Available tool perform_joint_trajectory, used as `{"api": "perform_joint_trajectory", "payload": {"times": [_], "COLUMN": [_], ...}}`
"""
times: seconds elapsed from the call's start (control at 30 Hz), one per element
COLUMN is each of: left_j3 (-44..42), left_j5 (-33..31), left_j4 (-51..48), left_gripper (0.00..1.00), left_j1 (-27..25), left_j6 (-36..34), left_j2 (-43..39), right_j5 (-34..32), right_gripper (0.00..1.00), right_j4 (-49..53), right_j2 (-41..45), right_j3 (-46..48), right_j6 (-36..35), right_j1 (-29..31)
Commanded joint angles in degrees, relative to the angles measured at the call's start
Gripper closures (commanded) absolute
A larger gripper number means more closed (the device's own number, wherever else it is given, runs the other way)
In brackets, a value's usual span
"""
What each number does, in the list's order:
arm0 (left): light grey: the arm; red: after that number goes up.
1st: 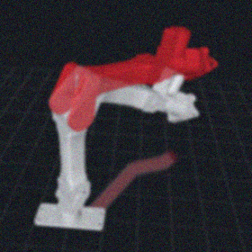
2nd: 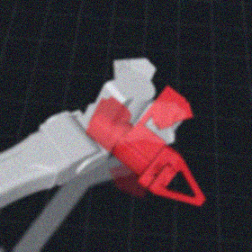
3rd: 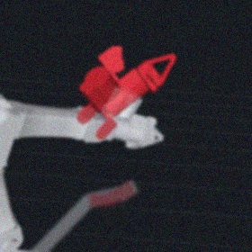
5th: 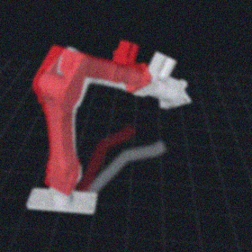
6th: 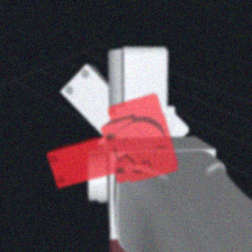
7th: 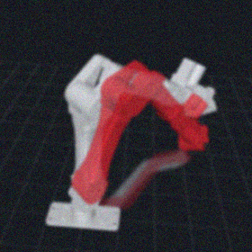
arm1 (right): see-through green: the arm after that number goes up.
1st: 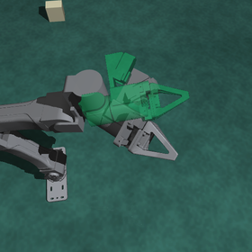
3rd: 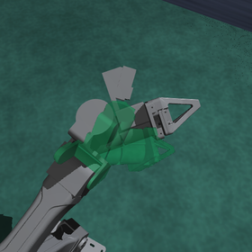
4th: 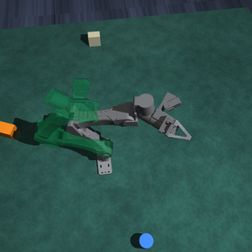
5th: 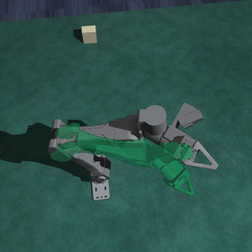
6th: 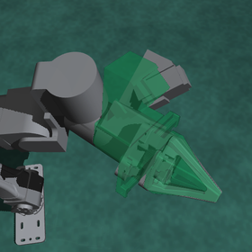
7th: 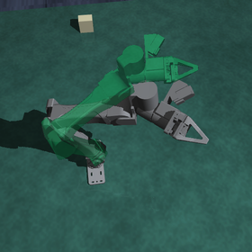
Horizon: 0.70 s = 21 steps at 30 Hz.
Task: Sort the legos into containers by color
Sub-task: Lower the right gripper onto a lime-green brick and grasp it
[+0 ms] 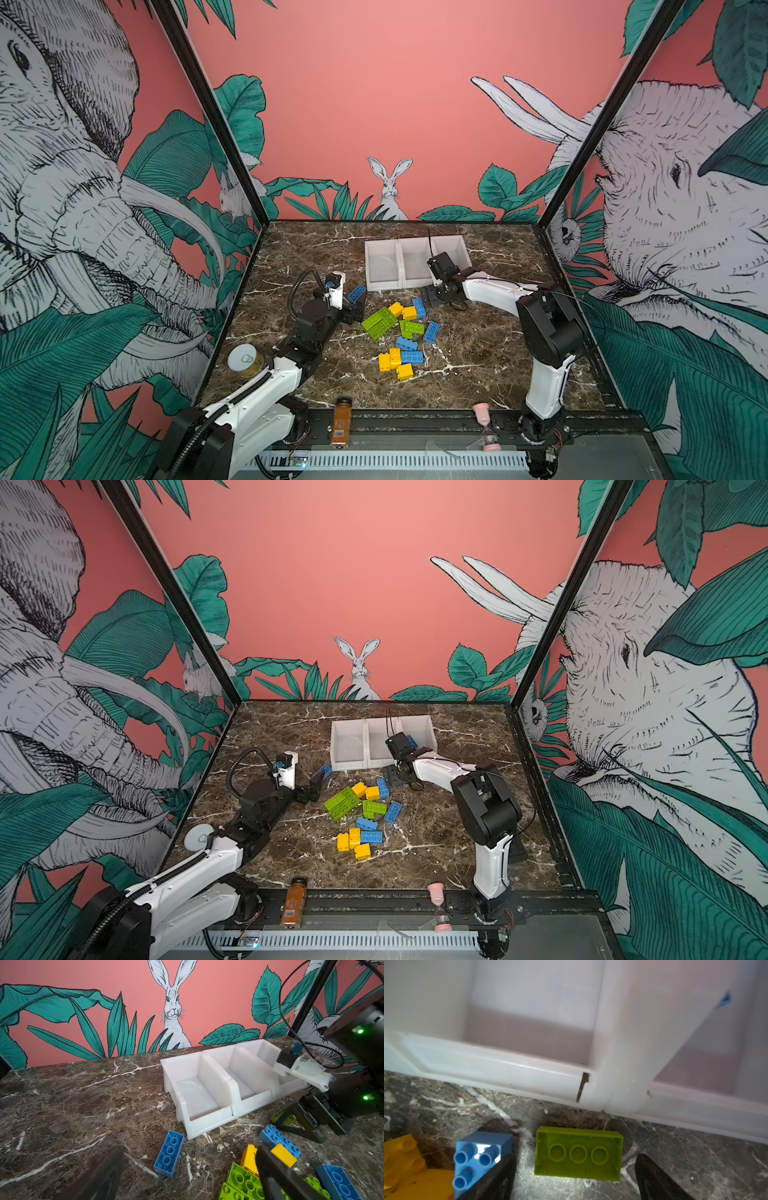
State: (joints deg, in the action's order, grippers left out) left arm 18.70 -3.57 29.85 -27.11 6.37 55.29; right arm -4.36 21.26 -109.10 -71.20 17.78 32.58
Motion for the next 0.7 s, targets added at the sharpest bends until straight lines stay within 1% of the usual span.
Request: {"api": "perform_joint_trajectory", "payload": {"times": [0.0,0.17,0.27,0.47,0.53,0.67], "left_j3": [-0.18,-0.15,-0.16,-0.03,-0.07,0.11], "left_j5": [0.43,0.45,0.40,-0.16,-0.14,0.16], "left_j4": [-0.14,-0.24,-0.23,-0.70,-0.71,-1.14], "left_gripper": [0.01,0.01,0.01,0.01,0.01,0.01], "left_j1": [0.04,0.01,0.02,0.00,0.04,0.05], "left_j6": [-0.39,-0.39,-0.29,-0.28,-0.18,-0.83], "left_j2": [-0.55,-0.63,-0.55,-0.95,-0.97,-1.44], "right_j5": [-1.46,-0.47,0.04,0.27,0.36,-0.04], "right_gripper": [0.11,0.13,0.16,0.25,0.29,0.36], "right_j4": [-0.41,-1.36,-1.82,-1.81,-1.88,-1.43], "right_j2": [-1.19,-2.06,-2.65,-3.44,-3.34,-1.81], "right_j3": [-0.70,-0.25,-0.38,-0.52,-0.44,-0.25], "right_j6": [-0.39,-0.03,-0.03,0.58,0.74,0.95], "right_j1": [-0.29,-0.83,-0.94,-1.32,-1.54,-1.55]}}
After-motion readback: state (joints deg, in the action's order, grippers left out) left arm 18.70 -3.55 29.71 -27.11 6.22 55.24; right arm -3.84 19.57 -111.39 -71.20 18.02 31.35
